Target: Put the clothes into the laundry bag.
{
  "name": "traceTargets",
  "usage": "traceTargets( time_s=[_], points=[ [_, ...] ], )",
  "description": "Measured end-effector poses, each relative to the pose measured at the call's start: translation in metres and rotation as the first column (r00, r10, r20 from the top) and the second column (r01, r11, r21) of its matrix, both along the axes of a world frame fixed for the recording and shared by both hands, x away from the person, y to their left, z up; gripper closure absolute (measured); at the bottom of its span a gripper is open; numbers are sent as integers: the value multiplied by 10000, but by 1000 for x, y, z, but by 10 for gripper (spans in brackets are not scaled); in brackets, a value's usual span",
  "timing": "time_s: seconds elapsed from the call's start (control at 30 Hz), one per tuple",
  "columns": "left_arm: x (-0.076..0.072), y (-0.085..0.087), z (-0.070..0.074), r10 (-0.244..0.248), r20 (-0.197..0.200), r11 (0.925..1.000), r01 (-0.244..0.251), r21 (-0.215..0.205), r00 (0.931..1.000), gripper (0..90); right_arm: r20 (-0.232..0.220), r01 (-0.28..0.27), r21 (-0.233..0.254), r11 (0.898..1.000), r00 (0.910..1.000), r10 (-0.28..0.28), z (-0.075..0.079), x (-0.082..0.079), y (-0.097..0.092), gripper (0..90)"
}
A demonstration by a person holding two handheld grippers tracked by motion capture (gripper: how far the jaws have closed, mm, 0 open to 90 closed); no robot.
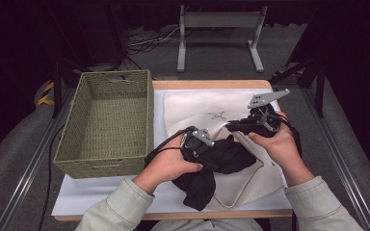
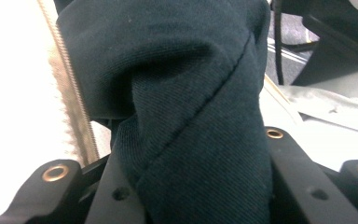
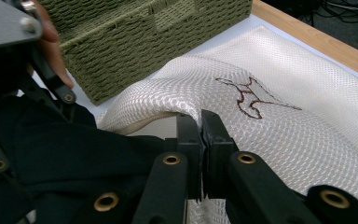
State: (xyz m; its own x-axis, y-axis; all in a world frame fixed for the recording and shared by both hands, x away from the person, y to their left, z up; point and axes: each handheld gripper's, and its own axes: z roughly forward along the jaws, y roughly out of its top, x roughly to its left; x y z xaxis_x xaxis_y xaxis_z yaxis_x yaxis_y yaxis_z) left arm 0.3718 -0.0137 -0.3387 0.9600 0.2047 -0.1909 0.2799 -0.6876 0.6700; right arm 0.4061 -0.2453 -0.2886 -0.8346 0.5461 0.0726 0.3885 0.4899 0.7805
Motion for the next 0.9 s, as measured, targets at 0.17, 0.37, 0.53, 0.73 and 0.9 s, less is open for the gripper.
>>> traceTargets(
  time_s=[0.17,0.37,0.53,0.73,0.9],
  points=[
    [3,-4,-2,336,183,9993,-332,-190,9993,698,56,-19,71,10000,10000,18,2,-2,1,882],
    [6,-9,-4,761,277,9962,-748,-451,9967,698,107,1,109,9999,9999,-2,3,-3,0,882],
    [11,-15,-6,1026,345,9931,-1005,-600,9941,698,130,50,161,9999,9999,-52,4,-4,-1,882],
    [16,-22,-9,1517,465,9851,-1472,-888,9873,698,112,128,230,9997,9999,-131,4,-3,-2,882],
    [20,-25,-14,1896,398,9761,-1839,-1158,9811,698,110,198,234,9995,9997,-200,4,-2,-2,882]
  ],
)
